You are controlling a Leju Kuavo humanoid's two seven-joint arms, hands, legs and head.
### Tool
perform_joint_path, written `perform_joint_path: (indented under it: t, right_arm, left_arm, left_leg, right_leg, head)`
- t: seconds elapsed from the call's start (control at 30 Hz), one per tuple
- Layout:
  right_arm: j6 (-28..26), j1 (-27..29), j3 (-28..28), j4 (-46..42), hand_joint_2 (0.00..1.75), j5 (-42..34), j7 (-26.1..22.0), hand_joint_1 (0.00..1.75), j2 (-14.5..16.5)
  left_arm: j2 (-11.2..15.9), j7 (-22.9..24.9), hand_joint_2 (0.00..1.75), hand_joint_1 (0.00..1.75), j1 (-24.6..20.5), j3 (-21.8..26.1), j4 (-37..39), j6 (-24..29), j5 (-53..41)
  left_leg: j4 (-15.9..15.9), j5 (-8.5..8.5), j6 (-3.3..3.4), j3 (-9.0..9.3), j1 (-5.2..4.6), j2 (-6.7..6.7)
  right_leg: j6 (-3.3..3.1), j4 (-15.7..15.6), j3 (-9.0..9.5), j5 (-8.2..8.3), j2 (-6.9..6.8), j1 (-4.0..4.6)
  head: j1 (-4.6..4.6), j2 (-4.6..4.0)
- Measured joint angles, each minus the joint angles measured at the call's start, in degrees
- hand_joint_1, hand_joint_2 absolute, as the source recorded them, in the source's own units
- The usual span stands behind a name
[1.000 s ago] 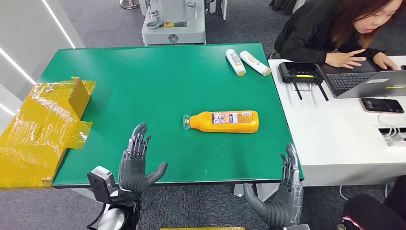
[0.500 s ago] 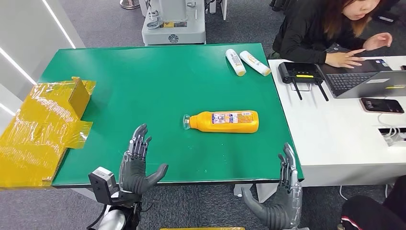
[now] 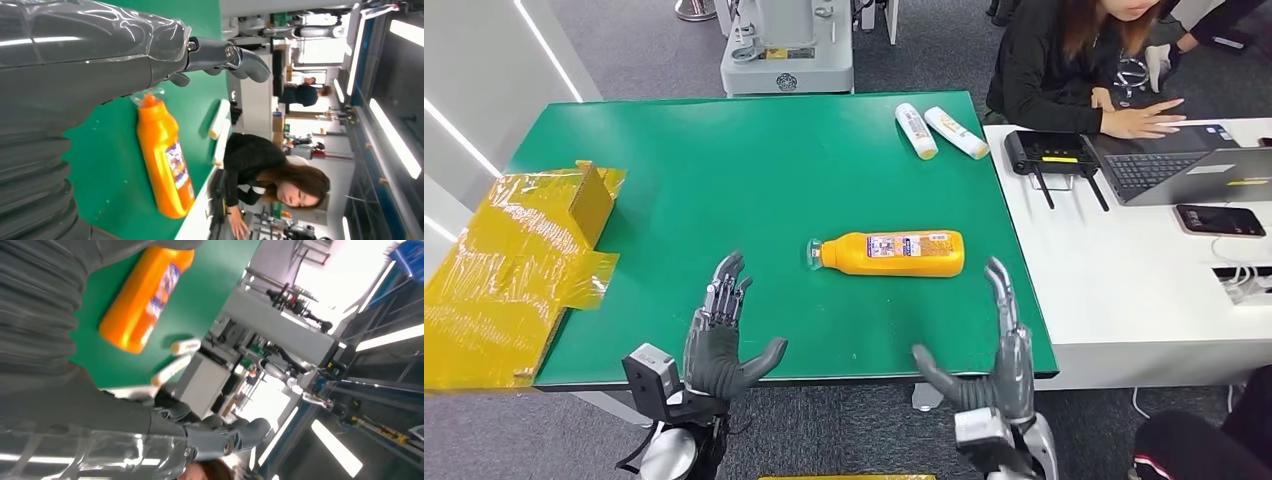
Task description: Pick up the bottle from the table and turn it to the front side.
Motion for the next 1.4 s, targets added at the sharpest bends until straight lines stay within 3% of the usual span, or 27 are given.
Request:
perform_joint_path:
  t: [0.27, 0.67, 0.83, 1.13, 1.4]
  right_arm:
    - [0.88, -14.71, -1.77, 15.72, 1.75, 1.21, 2.23, 0.0, -3.58]
    - [8.24, -34.31, 1.95, 40.99, 1.75, 5.0, 9.02, 0.0, -3.93]
    - [17.66, -43.73, 6.19, 52.79, 1.75, 8.73, 14.77, 0.0, -3.52]
    - [40.94, -56.86, 14.45, 66.9, 1.75, 14.01, 22.23, 0.0, -1.2]
    - [47.9, -60.55, 20.15, 71.47, 1.75, 16.2, 21.82, 0.0, 0.2]
  left_arm:
    - [-1.0, -0.26, 1.75, 0.0, -3.49, -0.99, 3.09, -1.56, 0.07]
    - [-1.36, -0.88, 1.75, 0.0, -5.82, -1.7, 5.45, -1.7, 0.54]
    - [-1.39, -0.88, 1.75, 0.0, -6.86, -1.85, 6.1, -2.76, 0.68]
    - [-1.49, -0.72, 1.75, 0.0, -8.75, -2.7, 7.65, -4.33, 1.04]
    - [-1.28, -0.32, 1.75, 0.0, -8.98, -2.82, 7.74, -3.94, 1.49]
  left_leg:
    - [0.12, 0.11, 0.11, -0.01, -0.01, -0.02]
    - [0.12, 0.12, 0.12, -0.04, 0.0, -0.07]
    - [0.14, 0.14, 0.12, -0.05, -0.01, -0.08]
    - [0.16, 0.14, 0.12, -0.05, 0.0, -0.08]
    - [0.16, 0.14, 0.12, -0.04, 0.0, -0.09]
  right_leg:
    - [0.04, 0.01, 0.06, 0.08, -0.02, 0.0]
    - [0.04, 0.03, 0.06, 0.08, -0.05, 0.0]
    - [0.04, 0.03, 0.06, 0.09, -0.06, 0.0]
    - [0.03, 0.04, 0.05, 0.11, -0.05, 0.0]
    - [0.04, 0.03, 0.05, 0.1, -0.06, 0.0]
  head:
    - [0.01, 0.01]
    - [0.01, 0.01]
    - [0.01, 0.0]
    - [0.01, 0.01]
    - [0.0, 0.01]
